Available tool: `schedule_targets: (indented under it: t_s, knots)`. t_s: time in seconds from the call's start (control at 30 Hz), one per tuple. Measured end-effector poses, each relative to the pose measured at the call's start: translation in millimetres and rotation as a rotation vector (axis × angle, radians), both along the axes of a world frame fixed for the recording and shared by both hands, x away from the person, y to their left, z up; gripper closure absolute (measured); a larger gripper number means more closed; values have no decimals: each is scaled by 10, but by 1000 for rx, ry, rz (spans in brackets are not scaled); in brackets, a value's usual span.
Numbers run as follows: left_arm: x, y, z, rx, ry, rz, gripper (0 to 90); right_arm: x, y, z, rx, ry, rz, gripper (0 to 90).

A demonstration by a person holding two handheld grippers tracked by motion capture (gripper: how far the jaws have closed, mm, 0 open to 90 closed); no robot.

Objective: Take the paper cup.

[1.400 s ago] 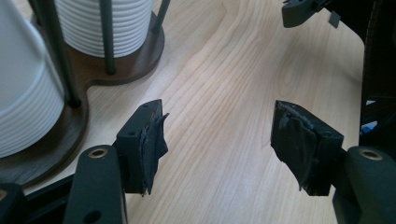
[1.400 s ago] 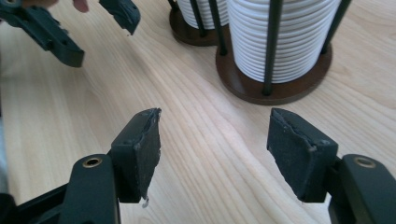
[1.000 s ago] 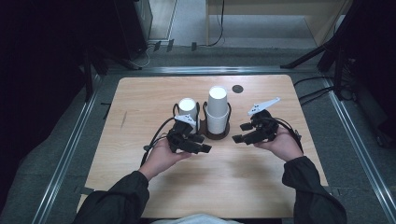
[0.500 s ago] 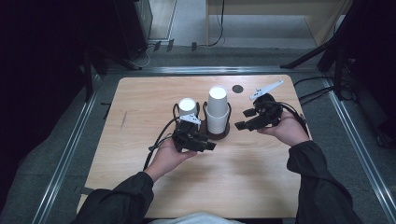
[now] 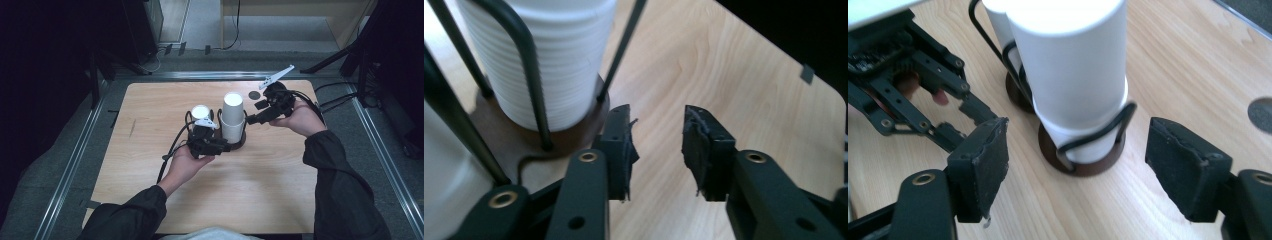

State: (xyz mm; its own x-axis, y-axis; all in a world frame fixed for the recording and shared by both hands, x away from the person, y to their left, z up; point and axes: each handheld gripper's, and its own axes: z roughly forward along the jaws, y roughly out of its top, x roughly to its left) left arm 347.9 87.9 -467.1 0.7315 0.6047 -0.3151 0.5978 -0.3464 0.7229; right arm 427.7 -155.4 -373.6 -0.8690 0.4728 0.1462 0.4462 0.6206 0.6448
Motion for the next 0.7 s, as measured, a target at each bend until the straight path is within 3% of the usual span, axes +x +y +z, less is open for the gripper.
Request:
schedule_targets:
  t_s: [0.17, 0.43, 0.7]
  knots:
    - [47, -34, 25, -4, -6, 15, 702, 57, 124, 82, -7, -11, 1, 249]
    - [121, -74, 14, -29, 19, 37, 740, 122, 302, 167, -16, -37, 4, 241]
    - [202, -92, 68, -21, -5, 54, 782, 149, 393, 195, -16, -60, -1, 268]
